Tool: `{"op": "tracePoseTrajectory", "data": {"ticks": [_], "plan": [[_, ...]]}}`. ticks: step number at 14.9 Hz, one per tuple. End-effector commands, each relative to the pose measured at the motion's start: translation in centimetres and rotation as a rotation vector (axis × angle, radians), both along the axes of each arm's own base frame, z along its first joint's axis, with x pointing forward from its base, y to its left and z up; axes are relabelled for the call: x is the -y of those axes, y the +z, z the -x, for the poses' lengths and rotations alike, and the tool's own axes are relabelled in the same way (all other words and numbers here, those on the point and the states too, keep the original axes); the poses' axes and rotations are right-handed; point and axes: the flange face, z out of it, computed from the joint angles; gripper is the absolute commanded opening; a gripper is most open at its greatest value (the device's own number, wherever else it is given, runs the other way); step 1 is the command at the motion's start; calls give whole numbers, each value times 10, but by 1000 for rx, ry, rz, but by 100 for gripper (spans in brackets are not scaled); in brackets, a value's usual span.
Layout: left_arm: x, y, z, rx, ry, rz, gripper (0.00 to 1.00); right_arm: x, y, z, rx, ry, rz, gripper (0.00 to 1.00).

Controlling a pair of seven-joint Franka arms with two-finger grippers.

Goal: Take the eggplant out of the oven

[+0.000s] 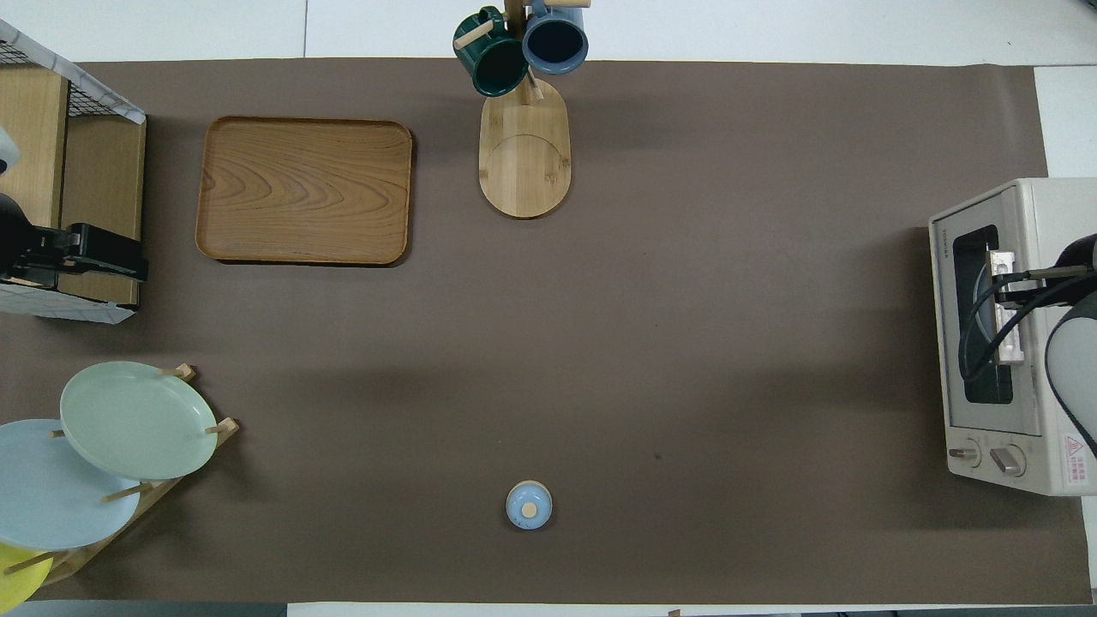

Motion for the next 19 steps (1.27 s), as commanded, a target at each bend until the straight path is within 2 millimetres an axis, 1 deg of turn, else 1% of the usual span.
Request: {"op": "tracePoseTrajectory", "data": {"ticks": [1, 4, 6, 8, 10, 11, 12, 14, 15, 17, 18, 19], "plan": [[-1, 4, 4, -5, 11, 10, 100, 11, -14, 3, 3, -17, 26, 0], [-1, 4, 3, -4, 11, 10, 100, 10, -20, 3, 3, -12, 27, 0], [-1, 4, 4, -5, 11, 10, 100, 5, -32, 3, 12, 0, 24, 0], [-1, 4, 4, -5, 11, 10, 100, -2, -47, 3, 23, -9, 11, 0], [-1, 4, 3, -4, 11, 10, 100, -10, -60, -1, 20, -55, -13, 0], [-1, 4, 4, -5, 11, 10, 100, -20, -65, -3, 27, -64, -44, 0], [-1, 4, 3, -4, 11, 10, 100, -25, -74, -4, 31, -71, -71, 0], [-1, 4, 3, -4, 11, 10, 100, -28, -94, -7, 44, -91, -111, 0], [-1, 4, 4, -5, 11, 10, 100, -31, -102, -8, 54, -94, -122, 0], [-1, 4, 3, -4, 11, 10, 100, -49, -115, -11, 76, -56, -124, 0], [-1, 4, 4, -5, 11, 10, 100, -51, -120, -11, 85, -47, -124, 0], [-1, 4, 3, -4, 11, 10, 100, -55, -130, -13, 80, -39, -123, 0]]}}
